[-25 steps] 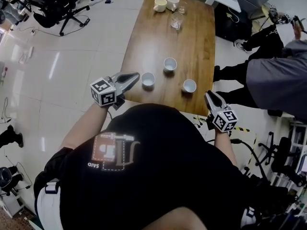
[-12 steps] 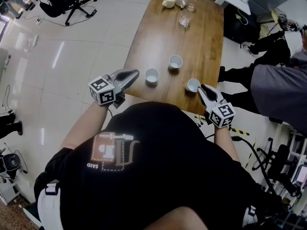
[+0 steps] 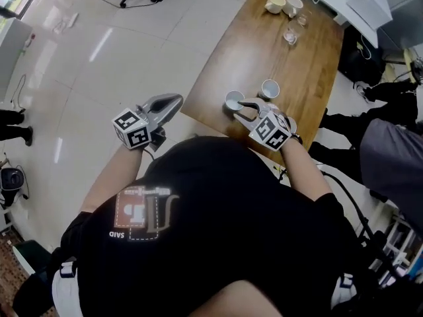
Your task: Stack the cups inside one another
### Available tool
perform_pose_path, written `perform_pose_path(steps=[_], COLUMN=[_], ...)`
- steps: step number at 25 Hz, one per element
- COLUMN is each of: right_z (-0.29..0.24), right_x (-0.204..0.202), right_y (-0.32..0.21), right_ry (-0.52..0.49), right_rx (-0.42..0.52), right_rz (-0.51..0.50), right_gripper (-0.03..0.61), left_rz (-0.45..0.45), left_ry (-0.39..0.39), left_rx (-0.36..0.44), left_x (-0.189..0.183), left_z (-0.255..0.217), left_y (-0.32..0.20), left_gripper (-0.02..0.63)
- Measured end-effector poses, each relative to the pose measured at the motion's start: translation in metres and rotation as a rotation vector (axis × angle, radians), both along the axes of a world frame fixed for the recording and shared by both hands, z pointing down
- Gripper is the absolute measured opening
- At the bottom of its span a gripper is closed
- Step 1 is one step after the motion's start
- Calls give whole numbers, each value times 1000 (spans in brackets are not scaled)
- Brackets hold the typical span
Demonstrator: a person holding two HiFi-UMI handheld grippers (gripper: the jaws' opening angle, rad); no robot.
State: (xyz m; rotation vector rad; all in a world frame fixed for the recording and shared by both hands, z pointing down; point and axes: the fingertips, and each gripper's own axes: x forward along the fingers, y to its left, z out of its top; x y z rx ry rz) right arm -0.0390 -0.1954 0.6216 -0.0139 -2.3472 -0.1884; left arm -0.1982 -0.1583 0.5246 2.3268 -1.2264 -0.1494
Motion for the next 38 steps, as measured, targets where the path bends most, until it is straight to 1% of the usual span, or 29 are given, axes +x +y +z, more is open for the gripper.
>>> perform_pose_path(steps=[3,6,8,11,13,16,19,21,24,28,30,33,38], right_z=[44,74,86,94,96,95,85,68,30,-23,-38,-44,-20], right_x=[-15,-15,-14,-15,-14,-15,-17,-17,-9,21,40,65,85], right_y=[11,15,15,11,9,6,5,1,-15,-53,-71,-88,-99], right_ry=[156,276,323,355,363,357,326,290,225,169,168,194,269], right_rx=[65,148,174,173,166,153,126,111,107,126,142,153,127], right_rz=[-118,-201,-215,-202,-191,-174,-150,-118,-37,80,131,177,197], right_gripper=[146,132,120,105,86,33,29,29,28,29,28,29,29], left_rz=[-67,-112,-131,-140,-132,-117,-99,-91,-78,-52,-37,-19,-12], left_ry=[-9,-14,-11,-7,-3,5,7,7,15,27,33,41,45], left_rx=[-18,-31,-38,-50,-56,-57,-53,-51,-33,-19,-20,-10,3], left_x=[-28,-49,-59,-66,-64,-59,-55,-53,-49,-36,-26,-13,-8], left_z=[4,9,13,17,19,20,18,15,10,5,5,4,3], left_y=[24,41,47,50,50,47,42,38,33,17,10,5,3], left_gripper=[2,2,2,2,2,2,2,2,2,2,2,2,2])
